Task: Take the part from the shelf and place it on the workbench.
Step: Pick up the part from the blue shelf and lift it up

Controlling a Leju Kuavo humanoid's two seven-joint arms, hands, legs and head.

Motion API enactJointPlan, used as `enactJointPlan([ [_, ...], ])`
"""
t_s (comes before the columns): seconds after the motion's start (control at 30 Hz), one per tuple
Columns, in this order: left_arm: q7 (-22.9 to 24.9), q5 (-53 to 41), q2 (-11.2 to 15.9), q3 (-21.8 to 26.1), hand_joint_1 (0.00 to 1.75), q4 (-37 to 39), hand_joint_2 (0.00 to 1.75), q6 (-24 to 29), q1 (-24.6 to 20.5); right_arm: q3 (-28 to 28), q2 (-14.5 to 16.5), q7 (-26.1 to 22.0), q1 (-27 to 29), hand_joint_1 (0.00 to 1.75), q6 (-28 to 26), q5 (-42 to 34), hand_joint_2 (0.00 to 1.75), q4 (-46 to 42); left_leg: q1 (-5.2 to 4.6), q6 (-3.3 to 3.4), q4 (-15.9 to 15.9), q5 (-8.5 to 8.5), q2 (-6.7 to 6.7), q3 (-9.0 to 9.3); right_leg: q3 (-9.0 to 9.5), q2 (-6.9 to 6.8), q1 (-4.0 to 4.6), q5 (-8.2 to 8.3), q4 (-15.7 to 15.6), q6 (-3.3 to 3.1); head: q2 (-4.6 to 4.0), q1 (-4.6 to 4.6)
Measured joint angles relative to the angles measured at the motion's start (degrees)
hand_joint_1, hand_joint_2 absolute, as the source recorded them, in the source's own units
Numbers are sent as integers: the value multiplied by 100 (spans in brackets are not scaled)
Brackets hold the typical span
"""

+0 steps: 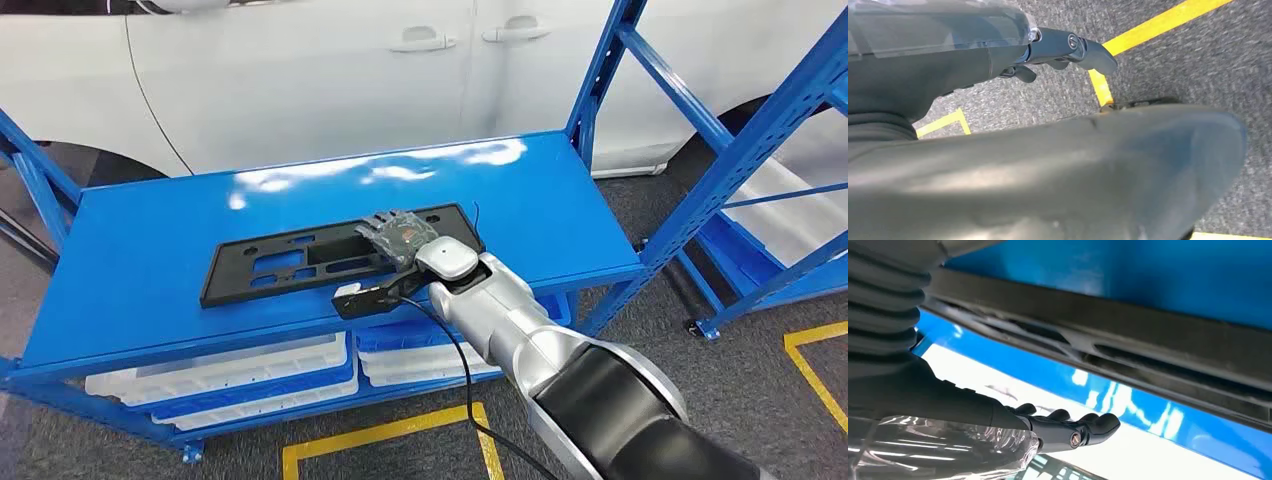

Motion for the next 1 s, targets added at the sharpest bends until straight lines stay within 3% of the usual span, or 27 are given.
enactJointPlan([
  [0.07,-3,-2,-1,5,0,1,0,-5,2,13,-2,37,13,0,18,25,175,4,-2,5,0,-2,4,-3,-217,-1,-14,-183,442,24,0,0],
  [0.1,-7,-4,-2,9,0,2,0,-9,5,25,-5,71,27,0,35,48,175,8,-2,9,0,-3,6,-5,-404,-1,-27,-316,810,44,0,0],
  [0.13,-11,-6,-2,12,0,2,0,-13,8,35,-9,100,45,0,51,67,175,11,-3,9,1,-4,7,-5,-530,-2,-36,-362,1045,56,0,0],
  [0.17,-16,-8,-2,14,0,2,0,-14,10,43,-14,118,57,0,62,81,175,13,-2,8,1,-6,6,-3,-563,-2,-44,-309,1084,59,0,0],
  [0.2,-22,-9,-2,14,0,2,0,-14,11,46,-15,130,61,0,67,92,175,13,-2,4,2,-8,5,2,-469,-2,-50,-149,868,51,0,0],
  [0.27,-36,-11,-2,14,0,2,0,-14,8,51,-16,143,42,0,67,108,175,11,-9,-17,3,-17,2,15,-77,-3,-47,234,51,10,0,0],
  [0.33,-49,-14,-2,15,0,2,0,-14,4,61,-16,180,20,0,78,133,175,11,-24,-66,4,-22,0,16,180,1,-18,411,-498,-47,0,0],
  [0.4,-63,-18,-3,17,0,2,0,-14,3,77,-21,228,12,2,106,161,175,11,-27,-133,-14,-15,-2,15,195,6,11,416,-571,-104,0,0],
  [0.47,-74,-19,-3,19,0,1,0,-15,2,86,-26,260,2,49,125,179,175,10,-16,-188,36,-72,2,-7,218,2,-8,449,-625,-181,0,-1],
  [0.5,-81,-20,-3,20,0,1,0,-17,2,88,-26,267,-9,73,134,188,175,9,-13,-205,186,-179,4,-70,233,-1,-20,467,-658,-218,0,-1],
  [0.53,-90,-21,-3,21,0,1,0,-22,2,90,-26,272,-19,94,149,199,175,9,-9,-217,459,-343,6,-189,246,-4,-28,480,-683,-249,0,-2],
  [0.6,-105,-23,-3,23,0,2,0,-35,9,98,-26,273,-23,94,184,216,175,13,-7,-238,1237,-704,6,-538,246,-5,-10,477,-685,-276,0,-2],
  [0.63,-109,-24,-3,25,0,2,0,-39,15,103,-26,273,-17,94,195,221,175,17,-6,-248,1532,-793,6,-676,247,-5,-2,473,-682,-281,0,-2],
  [0.67,-111,-24,-2,25,0,2,0,-40,20,108,-26,273,-12,111,198,223,175,21,-6,-253,1632,-773,6,-727,247,-2,3,470,-676,-283,0,-2],
  [0.7,-113,-24,-2,25,0,2,0,-40,22,114,-26,273,-10,129,197,224,175,24,-4,-253,1490,-641,7,-663,249,3,4,464,-667,-281,0,-2],
  [0.77,-120,-24,-2,26,0,2,0,-41,18,123,-26,273,-16,162,196,224,175,27,-1,-236,738,-255,7,-307,251,13,4,435,-627,-257,0,-2],
  [0.83,-129,-31,-3,27,0,2,0,-52,11,127,-30,278,-23,160,193,223,175,28,-14,-194,158,-72,1,-35,224,24,22,404,-569,-210,0,-1],
  [0.93,-143,-52,-3,28,0,2,0,-87,21,128,-36,286,-30,165,183,215,175,27,-31,-109,43,-66,-5,9,195,31,33,399,-549,-128,0,-1],
  [1.0,-152,-65,-3,29,0,2,0,-98,16,128,-40,285,-47,171,173,207,175,26,-16,-46,16,-47,3,24,133,22,15,279,-392,-63,0,-1],
])
